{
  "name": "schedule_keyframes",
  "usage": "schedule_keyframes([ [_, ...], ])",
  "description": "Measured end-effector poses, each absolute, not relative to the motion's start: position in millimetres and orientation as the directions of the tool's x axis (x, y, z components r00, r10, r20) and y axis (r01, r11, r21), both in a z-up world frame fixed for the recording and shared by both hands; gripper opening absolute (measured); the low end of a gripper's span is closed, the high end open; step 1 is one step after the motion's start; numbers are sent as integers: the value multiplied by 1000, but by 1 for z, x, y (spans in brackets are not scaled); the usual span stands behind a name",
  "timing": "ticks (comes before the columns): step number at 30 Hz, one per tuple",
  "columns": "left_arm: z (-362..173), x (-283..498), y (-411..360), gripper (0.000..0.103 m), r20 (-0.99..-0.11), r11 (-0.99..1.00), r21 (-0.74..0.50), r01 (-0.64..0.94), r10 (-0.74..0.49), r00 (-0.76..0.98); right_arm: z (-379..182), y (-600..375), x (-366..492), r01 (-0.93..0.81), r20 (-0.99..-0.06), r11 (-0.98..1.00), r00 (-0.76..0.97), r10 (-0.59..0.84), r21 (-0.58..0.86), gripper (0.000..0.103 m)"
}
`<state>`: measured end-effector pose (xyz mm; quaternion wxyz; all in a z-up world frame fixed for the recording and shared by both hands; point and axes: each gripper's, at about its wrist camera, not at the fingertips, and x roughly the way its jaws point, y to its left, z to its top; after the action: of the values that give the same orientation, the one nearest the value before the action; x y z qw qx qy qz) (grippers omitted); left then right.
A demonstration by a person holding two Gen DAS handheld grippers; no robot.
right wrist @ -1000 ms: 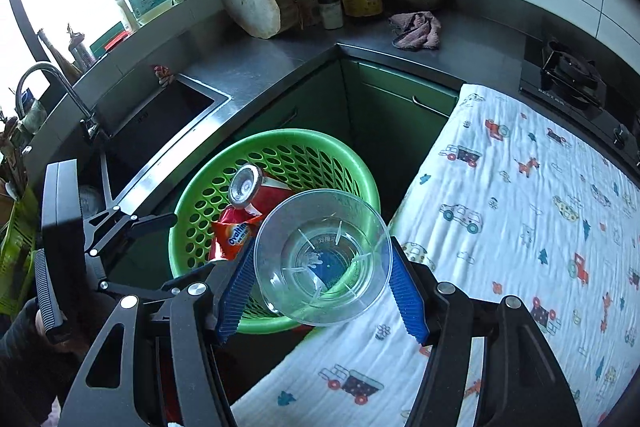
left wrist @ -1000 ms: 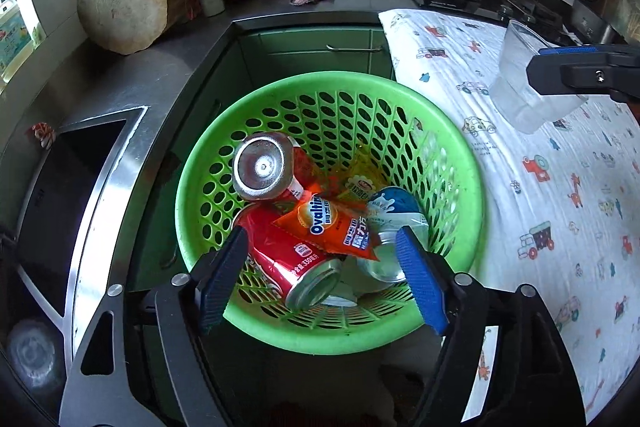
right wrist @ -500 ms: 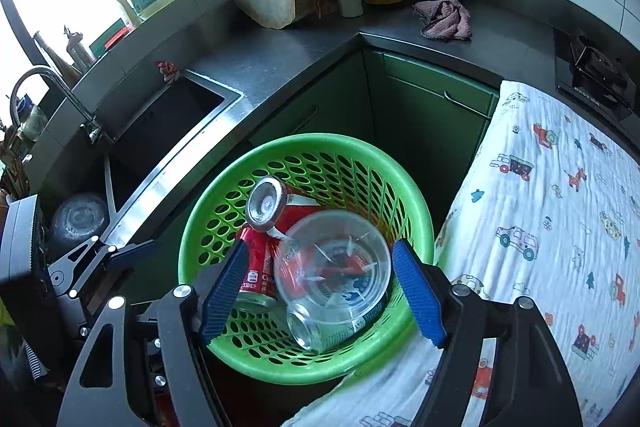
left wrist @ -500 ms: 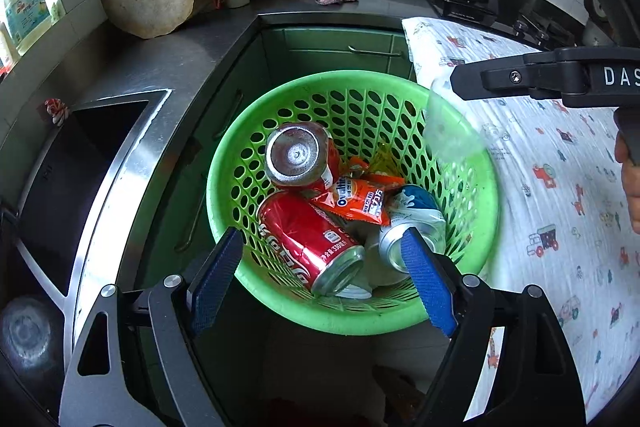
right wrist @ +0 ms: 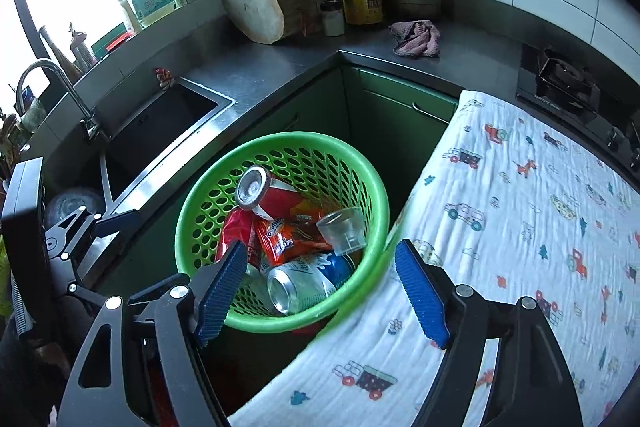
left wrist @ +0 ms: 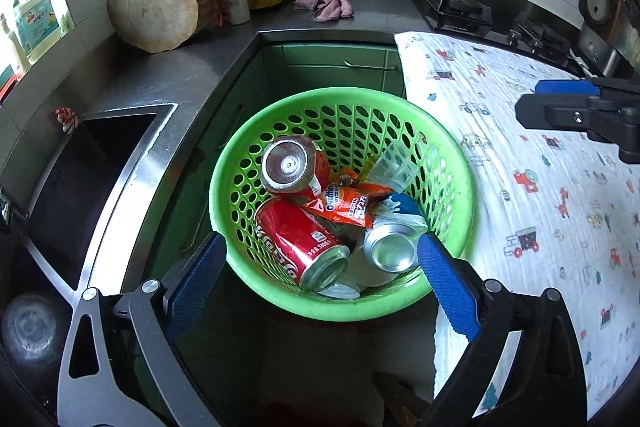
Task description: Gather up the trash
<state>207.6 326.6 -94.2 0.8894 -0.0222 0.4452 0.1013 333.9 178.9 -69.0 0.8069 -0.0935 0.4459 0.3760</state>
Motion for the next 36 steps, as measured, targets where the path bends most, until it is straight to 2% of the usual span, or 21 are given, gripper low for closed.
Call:
schedule_keyframes([
  [3, -86, 201, 317, 97, -785, 975, 48, -219, 172, 595, -64, 159, 321, -678, -789, 716, 347, 507, 162, 81],
  [22, -41, 135, 216, 98, -718, 954, 104, -282, 268, 642, -43, 37, 221, -608, -753, 787, 469, 462, 104, 90],
  [36, -12, 69, 166, 98, -655, 942, 1, -336, 255, 711, -30, -41, 154, -565, -695, 807, 512, 505, 170, 93],
])
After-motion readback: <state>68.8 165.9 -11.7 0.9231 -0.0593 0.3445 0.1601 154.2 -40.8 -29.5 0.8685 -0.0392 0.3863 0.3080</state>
